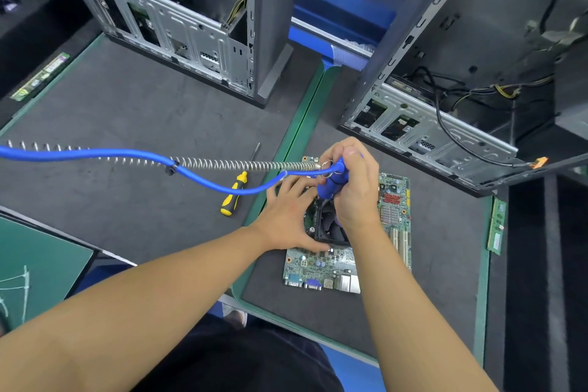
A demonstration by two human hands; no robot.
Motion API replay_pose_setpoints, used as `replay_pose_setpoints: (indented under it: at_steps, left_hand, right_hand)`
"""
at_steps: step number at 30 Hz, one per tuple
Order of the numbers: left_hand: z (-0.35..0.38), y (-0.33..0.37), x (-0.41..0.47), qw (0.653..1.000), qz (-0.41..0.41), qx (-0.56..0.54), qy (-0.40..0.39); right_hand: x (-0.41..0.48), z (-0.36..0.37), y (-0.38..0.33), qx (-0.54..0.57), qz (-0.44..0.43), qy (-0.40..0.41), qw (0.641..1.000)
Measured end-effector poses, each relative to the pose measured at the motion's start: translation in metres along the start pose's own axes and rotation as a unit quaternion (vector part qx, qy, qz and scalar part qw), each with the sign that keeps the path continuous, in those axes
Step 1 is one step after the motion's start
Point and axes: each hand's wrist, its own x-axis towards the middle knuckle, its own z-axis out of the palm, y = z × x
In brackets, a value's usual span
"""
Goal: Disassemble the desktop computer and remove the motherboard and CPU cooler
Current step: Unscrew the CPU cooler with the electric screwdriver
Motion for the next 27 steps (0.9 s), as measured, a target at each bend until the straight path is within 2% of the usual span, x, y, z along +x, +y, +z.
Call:
replay_pose_setpoints:
  at_steps: [9,14,21,27]
  left_hand:
    - [-0.003,0.003,0.003,0.999,0.010,-0.037,0.013]
    - [-0.003,0.003,0.004,0.999,-0.012,-0.047,-0.012]
    - [0.002,-0.002,0.003,0.995,-0.013,-0.094,-0.012]
    - [-0.002,0.003,0.002,0.998,-0.029,-0.034,-0.033]
  right_hand:
    - [-0.002,0.009,0.000,-0.027,0.011,0.019,0.999]
    - [0.002,0.007,0.003,-0.050,0.008,-0.018,0.999]
    - [0.005,0.000,0.001,-0.024,0.023,-0.065,0.997]
    - [0.001,0.003,0.002,-0.023,0.019,-0.059,0.998]
